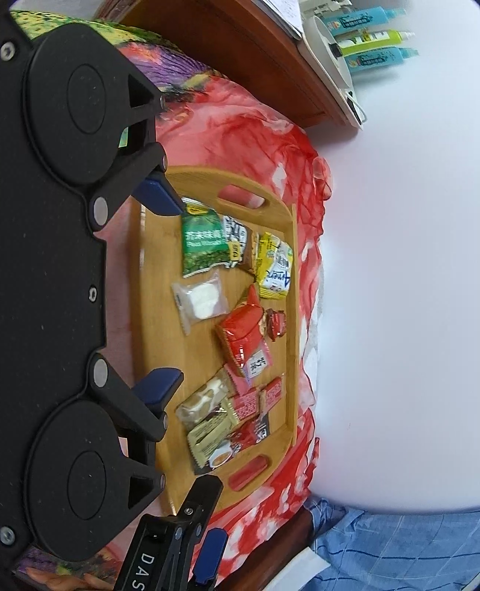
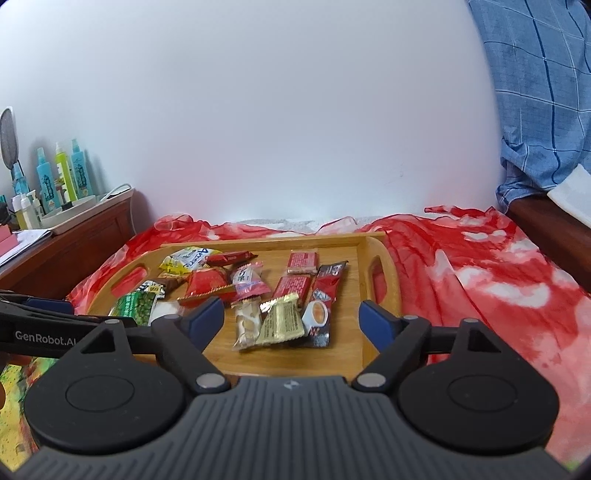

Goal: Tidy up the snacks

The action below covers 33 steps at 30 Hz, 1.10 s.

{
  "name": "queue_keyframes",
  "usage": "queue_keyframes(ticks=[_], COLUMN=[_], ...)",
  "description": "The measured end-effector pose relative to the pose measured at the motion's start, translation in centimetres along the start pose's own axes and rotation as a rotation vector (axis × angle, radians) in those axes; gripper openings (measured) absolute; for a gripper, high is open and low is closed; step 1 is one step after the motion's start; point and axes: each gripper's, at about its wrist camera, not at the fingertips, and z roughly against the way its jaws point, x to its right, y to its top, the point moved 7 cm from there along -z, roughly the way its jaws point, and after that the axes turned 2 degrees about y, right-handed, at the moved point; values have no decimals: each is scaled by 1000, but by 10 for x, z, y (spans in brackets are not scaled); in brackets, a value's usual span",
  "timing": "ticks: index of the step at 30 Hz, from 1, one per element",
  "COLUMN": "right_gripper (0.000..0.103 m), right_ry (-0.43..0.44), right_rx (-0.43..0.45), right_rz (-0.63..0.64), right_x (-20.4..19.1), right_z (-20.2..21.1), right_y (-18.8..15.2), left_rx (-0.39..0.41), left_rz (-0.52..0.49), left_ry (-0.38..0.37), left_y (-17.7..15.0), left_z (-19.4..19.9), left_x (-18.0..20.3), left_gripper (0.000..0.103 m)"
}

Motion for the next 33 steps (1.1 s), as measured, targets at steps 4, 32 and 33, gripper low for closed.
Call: queue_keyframes(ticks=[4, 32, 33], right_gripper=[89, 91, 92], right_ry=[-11, -57, -59], right_rx=[-9, -82, -85], right_rz=[18, 45, 45], right_x=[-3, -13, -13], right_z=[10, 47, 48], right_y=[-9, -59, -61], left_rx=[-7, -115, -119], left_rz=[16, 54, 54], left_ry=[-5, 17, 19], left_y=[-10, -91, -94], left_z=[9, 27, 27], left_x=[-4, -17, -17], left_gripper=[90, 92, 92])
